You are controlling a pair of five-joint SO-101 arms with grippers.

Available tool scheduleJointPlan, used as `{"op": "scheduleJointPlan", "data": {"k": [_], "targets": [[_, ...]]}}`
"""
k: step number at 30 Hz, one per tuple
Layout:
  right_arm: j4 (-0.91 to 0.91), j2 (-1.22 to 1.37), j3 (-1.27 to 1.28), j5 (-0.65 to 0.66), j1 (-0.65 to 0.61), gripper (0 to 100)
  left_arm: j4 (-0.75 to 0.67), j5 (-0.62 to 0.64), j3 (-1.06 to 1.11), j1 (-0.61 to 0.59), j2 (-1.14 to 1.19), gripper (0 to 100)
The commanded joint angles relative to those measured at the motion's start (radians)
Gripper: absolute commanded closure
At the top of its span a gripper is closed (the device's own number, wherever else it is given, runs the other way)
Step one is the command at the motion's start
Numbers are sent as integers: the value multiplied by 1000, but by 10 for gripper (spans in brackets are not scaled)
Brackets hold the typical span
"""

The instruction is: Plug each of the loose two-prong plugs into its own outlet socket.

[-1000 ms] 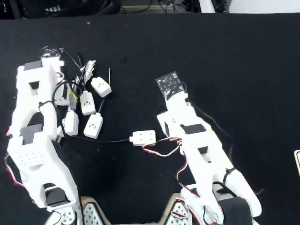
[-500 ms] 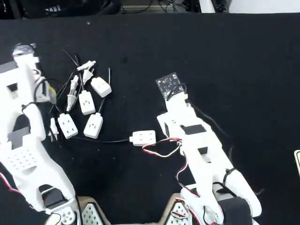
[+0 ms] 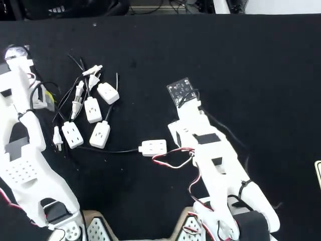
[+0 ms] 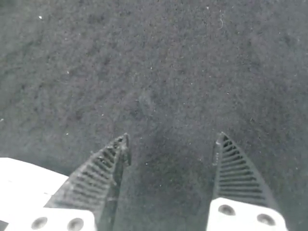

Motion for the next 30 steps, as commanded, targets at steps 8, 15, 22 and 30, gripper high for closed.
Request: {"op": "scheduleJointPlan", "data": {"k": [8,15,22,30], "targets": [[-25,2,-2,-6,8,733,190,-296,-113,61,101,787],[-25,2,-2,-6,8,733,60,-295,-114,28,149,787],[-25,2,-2,-6,8,733,-26,-296,-114,30,158,787],[-48,2,15,-6,6,733,-98,-302,-114,2,158,788]]}}
